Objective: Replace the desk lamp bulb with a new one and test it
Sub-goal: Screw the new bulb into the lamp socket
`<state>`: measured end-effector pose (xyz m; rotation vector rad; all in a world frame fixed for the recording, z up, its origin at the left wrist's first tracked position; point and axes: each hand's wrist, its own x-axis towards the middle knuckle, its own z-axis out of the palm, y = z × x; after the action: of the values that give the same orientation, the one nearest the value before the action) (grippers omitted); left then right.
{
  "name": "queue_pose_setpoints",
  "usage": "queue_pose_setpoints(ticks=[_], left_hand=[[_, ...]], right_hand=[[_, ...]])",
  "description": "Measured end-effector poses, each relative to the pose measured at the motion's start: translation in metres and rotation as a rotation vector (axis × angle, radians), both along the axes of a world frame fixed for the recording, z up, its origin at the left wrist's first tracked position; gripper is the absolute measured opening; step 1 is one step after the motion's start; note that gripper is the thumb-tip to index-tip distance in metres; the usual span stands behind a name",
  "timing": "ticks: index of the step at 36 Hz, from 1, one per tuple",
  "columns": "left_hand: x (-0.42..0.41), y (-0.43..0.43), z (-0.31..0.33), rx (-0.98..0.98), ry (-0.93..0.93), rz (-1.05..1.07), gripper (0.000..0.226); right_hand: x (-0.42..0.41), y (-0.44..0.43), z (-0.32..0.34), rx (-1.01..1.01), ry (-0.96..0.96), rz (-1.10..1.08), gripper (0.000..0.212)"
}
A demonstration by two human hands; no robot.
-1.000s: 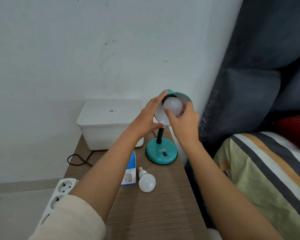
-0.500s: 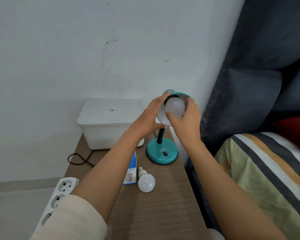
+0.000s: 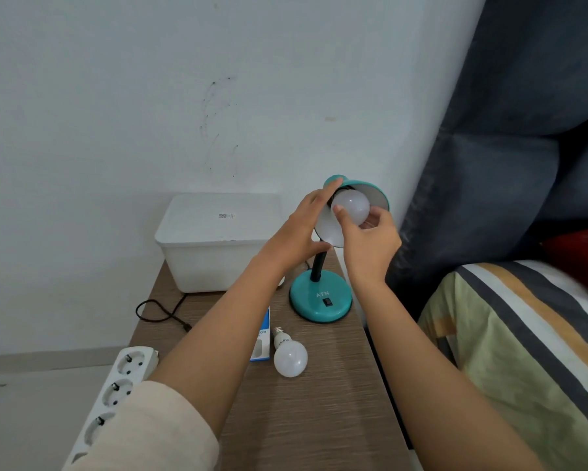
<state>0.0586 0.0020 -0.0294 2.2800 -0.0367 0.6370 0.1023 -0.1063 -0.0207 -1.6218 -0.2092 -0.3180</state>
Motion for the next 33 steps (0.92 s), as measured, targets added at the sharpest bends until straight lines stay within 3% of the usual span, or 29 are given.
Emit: queue_pose_setpoints(ticks=[9,18,22,26,33], left_hand=[[-0.002,0.0,0.003,0.051,0.02,-0.012,0.098],[-0.011,-0.003,0.006,0.171,0.008,0.034,0.097],[-0.02,0.0,0.007,0.244,0.029,0.128,0.089],[-0.037,0.014,0.0,0.274,0.092,0.229,0.064],[-0.074,0.068,-0.028,0.255,0.329,0.471,0.058]], right_hand=[[-0.001,0.001,-0.002,-0.031,-0.022,0.031,0.041],[-0.012,-0.02,-0.004,-0.208,-0.097,0.122,0.043],[-0.028,-0.028,-0.013,-0.281,-0.101,0.163,0.036],[-0.046,-0.028,-0.03,-0.406,-0.147,0.241,0.021],[-0.053,0.012,-0.049,-0.704,-0.084,0.428,0.033]])
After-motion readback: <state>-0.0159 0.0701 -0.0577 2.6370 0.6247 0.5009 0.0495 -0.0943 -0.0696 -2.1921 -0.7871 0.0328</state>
